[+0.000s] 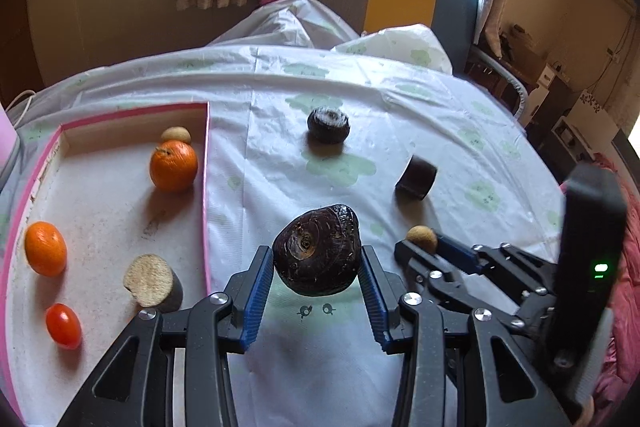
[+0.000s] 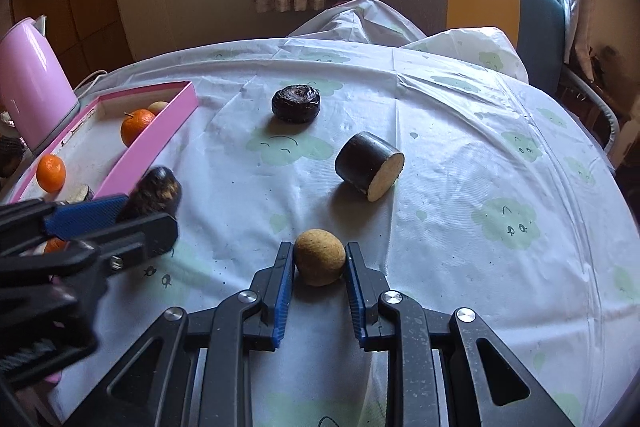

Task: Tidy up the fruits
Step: 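Carry the taro into the tray and open the left tool while the right tool carries the ball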

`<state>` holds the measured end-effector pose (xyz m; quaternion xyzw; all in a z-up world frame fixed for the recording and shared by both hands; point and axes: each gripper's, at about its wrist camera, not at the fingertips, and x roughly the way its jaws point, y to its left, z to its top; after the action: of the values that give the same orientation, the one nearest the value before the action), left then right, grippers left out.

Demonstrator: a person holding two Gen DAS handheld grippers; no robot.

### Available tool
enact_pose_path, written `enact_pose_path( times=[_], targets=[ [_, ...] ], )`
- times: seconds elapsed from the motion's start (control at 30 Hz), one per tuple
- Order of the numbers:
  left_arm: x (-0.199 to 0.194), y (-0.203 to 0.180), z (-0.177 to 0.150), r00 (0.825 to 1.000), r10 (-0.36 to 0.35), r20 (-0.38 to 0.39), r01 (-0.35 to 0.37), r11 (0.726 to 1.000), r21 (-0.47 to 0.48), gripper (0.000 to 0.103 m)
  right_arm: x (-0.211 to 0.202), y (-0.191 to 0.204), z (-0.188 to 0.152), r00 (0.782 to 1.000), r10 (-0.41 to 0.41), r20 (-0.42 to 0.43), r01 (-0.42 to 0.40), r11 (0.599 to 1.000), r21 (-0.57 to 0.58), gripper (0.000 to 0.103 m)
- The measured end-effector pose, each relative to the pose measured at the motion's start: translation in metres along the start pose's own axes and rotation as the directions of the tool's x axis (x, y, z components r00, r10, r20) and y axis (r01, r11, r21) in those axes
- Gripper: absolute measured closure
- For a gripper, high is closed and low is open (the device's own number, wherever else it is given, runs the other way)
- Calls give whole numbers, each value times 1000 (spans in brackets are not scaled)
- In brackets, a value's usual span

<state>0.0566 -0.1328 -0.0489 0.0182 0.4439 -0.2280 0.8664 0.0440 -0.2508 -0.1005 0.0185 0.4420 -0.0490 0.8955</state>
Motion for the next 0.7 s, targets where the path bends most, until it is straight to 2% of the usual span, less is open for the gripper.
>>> enact_pose_path(
  times=[0.23, 0.4, 0.57, 0.7],
  targets=[
    [-36, 30, 11, 998, 13, 65, -8, 998, -65, 59, 1, 1, 0, 1000, 2, -1, -2, 1000, -4, 78],
    [-45, 68, 17, 989, 120, 92, -108, 987, -120, 59, 0, 2, -1, 1000, -4, 3, 4, 1000, -9, 78],
    [-40, 102, 19, 973, 222, 62, -208, 963, -173, 59, 0, 4, 0, 1000, -12, 2, 12, 1000, -20, 78],
    [-42, 116, 15, 970, 237, 50, -222, 953, -208, 59, -1, 5, 0, 1000, -21, 2, 21, 999, -26, 78]
  ],
)
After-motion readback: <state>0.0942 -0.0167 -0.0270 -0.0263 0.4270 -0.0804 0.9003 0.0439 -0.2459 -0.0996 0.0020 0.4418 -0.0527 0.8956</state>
